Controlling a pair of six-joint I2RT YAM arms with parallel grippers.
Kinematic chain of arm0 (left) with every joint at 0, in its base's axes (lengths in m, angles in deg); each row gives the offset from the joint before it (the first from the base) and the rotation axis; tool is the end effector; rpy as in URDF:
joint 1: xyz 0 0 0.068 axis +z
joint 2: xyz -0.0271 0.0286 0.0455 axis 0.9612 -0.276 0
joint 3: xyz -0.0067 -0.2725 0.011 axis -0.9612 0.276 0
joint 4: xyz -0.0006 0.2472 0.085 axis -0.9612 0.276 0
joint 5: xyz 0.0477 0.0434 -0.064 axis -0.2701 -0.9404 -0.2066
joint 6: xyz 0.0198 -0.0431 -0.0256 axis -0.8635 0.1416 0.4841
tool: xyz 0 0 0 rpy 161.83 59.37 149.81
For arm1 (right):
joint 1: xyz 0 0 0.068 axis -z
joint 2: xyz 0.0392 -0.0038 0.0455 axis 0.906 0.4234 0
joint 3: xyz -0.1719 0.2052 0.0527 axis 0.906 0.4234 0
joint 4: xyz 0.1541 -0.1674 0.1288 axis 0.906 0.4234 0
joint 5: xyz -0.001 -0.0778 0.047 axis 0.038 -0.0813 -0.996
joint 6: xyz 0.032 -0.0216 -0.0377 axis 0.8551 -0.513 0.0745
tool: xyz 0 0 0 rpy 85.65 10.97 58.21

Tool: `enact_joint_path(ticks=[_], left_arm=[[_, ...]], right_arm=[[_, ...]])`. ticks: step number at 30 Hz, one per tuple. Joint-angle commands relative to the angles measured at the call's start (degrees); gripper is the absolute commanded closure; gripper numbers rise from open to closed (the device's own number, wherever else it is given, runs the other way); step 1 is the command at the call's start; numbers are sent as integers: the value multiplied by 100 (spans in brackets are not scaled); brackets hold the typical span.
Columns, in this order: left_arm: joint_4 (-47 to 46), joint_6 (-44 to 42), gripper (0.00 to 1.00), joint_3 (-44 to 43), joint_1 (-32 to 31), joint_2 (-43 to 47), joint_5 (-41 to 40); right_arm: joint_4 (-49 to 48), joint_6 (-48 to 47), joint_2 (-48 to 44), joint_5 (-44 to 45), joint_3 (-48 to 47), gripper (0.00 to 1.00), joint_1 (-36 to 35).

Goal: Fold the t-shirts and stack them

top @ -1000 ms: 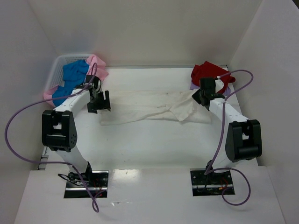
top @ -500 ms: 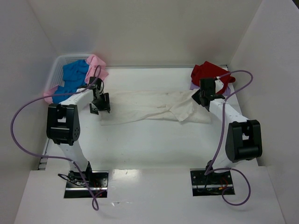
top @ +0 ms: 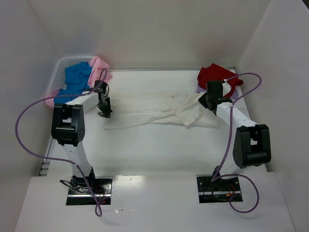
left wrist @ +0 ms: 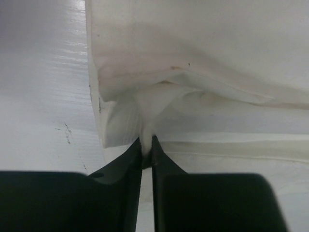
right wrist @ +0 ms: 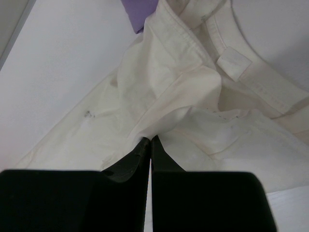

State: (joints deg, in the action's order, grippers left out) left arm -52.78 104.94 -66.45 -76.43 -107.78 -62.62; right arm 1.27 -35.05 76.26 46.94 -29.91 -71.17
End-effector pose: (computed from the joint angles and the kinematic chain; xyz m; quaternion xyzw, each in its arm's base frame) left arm 0.3886 -0.0151 0.1678 -0.1376 0.9694 -0.0171 0.2028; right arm 0.3318 0.0280 0.2359 0.3585 0.8369 0.0857 0.4047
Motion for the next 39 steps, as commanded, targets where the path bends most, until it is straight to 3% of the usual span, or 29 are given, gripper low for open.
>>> enact_joint_path(ticks=[1,10,21,23,25,26,29,30,34,39], left_arm=[[35,-82,87,-247,-1,82,104],[941,-188,88,-379,-1,1282,394],[1614,-135,67,-45,59,2826,656],[1614,-83,67,7,104,3000,701],[1614,-30,73,8,104,3106,701],[1614,-30,82,12,104,3114,701],[1548,-30,97,130,104,3265,701],[1491,-33,94,138,104,3260,715],[1412,-161,66,438,104,2914,1262],[1245,-161,63,641,104,2346,1255]], right_arm=[[-209,-25,-216,136,-61,96,42],[-156,-25,-500,136,-33,96,42],[-34,28,-1312,84,441,96,42],[11,28,-1490,23,493,96,42],[18,28,-1569,-30,545,96,42],[79,28,-1577,-31,546,96,42],[152,28,-1810,-31,614,96,42],[152,28,-1863,-31,701,96,42],[152,28,-2000,-31,836,96,42],[146,87,-2000,-83,939,96,42]])
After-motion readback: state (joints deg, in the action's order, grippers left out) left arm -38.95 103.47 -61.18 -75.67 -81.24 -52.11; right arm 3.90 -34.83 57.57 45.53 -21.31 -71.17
